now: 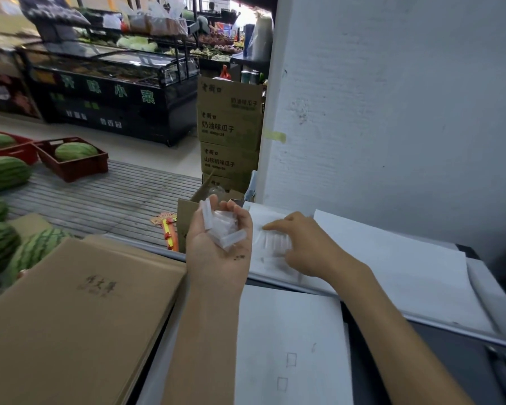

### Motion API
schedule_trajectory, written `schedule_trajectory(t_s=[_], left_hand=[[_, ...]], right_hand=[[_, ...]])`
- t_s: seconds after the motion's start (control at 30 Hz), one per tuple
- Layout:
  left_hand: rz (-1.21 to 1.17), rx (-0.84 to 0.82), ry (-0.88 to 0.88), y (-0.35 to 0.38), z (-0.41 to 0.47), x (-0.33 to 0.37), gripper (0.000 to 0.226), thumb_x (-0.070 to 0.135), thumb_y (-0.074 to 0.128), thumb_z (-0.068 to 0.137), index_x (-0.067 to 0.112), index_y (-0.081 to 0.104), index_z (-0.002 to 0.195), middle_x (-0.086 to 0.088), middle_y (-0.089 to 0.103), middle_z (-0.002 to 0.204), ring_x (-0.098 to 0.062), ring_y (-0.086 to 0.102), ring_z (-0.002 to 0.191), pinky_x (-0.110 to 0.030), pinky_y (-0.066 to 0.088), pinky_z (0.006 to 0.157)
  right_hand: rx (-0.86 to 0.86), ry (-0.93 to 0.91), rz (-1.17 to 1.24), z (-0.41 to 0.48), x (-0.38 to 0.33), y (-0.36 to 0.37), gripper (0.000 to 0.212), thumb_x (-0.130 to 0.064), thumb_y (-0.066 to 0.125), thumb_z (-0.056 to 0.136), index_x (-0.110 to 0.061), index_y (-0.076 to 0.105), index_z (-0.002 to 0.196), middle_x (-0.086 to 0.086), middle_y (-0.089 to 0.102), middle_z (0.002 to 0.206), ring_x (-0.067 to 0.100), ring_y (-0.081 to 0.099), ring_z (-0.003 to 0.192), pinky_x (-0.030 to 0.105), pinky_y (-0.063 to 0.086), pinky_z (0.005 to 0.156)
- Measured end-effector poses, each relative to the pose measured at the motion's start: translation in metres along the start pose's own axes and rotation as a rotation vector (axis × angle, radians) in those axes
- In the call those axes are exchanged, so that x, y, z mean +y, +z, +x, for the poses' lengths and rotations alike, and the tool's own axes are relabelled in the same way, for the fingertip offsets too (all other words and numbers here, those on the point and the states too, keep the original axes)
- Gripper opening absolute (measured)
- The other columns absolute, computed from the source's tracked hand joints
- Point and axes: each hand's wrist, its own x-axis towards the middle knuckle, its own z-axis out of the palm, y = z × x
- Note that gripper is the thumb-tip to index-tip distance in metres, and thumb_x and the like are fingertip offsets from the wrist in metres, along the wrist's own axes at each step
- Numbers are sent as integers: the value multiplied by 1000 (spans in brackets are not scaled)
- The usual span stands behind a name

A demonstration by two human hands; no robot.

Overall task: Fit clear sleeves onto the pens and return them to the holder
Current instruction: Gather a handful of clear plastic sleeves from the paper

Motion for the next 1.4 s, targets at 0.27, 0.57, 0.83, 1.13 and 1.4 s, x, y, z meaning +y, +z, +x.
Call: schedule_trajectory(t_s=[0.27,0.57,0.83,1.13,1.4], left_hand=[[-9,-8,36,-3,0,15,36,27,69,97,9,65,128,-14,63,96,-19,66,71,-31,61,57],[-1,-4,51,-2,0,14,31,26,69,94,9,67,120,-14,61,98,-18,63,73,-29,63,63],[-8,-3,-2,-1,1,5,23,25,67,97,4,72,104,-17,62,93,-20,62,75,-31,63,61],[103,13,-74,1,2,-3,36,25,67,98,-3,81,80,-19,62,109,-23,64,80,-32,64,61],[81,-33,-107,0,0,-11,19,13,69,97,-1,70,111,-23,62,112,-27,68,82,-37,66,67]], right_hand=[[-44,1,-8,-3,-1,-6,92,9,66,89,-45,36,158,0,53,148,22,57,123,34,50,103],[-30,-58,-122,-7,-8,-8,65,-6,79,86,-42,64,138,-5,52,137,21,60,114,29,53,96],[-18,6,-141,-10,-2,-19,34,-23,81,88,-28,73,121,-1,67,122,19,62,102,25,44,83],[-29,73,0,-8,7,-19,37,-27,88,84,-15,77,118,-4,66,96,15,63,86,21,43,73],[-11,62,-77,-4,5,-16,10,-19,72,97,-18,78,89,3,71,91,24,65,87,23,46,72]])
